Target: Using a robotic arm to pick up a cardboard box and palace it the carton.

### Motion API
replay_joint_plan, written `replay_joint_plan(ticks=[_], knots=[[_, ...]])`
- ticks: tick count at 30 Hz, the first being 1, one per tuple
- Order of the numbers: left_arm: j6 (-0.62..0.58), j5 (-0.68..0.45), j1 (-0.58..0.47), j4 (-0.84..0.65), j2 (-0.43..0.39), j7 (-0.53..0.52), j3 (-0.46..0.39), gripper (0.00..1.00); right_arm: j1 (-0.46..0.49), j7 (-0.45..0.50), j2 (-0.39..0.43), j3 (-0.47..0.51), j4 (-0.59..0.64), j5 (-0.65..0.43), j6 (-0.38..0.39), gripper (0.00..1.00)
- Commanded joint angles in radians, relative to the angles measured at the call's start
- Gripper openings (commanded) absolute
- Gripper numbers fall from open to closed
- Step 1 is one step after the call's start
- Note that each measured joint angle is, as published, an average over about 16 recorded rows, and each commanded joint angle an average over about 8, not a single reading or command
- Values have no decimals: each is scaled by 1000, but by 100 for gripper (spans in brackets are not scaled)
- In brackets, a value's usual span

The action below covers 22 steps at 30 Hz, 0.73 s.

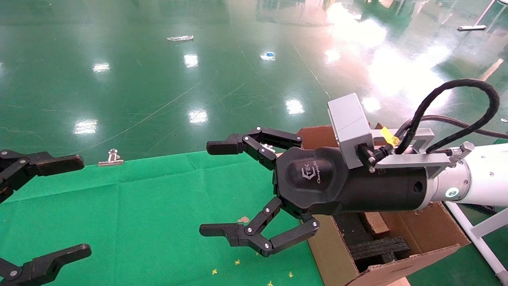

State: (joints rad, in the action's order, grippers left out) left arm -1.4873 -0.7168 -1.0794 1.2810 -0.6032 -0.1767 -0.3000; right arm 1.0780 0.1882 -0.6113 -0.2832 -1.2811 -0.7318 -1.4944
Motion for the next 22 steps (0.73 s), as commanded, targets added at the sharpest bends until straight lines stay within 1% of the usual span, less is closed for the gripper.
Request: replay_joint_plan(ticks=[1, 22], knots=[[0, 0, 0, 0, 0, 0, 0, 100, 0, 0, 0, 0, 0, 0, 0, 100], [0, 0, 0, 0, 0, 0, 0, 100, 0, 0, 0, 0, 0, 0, 0, 100]])
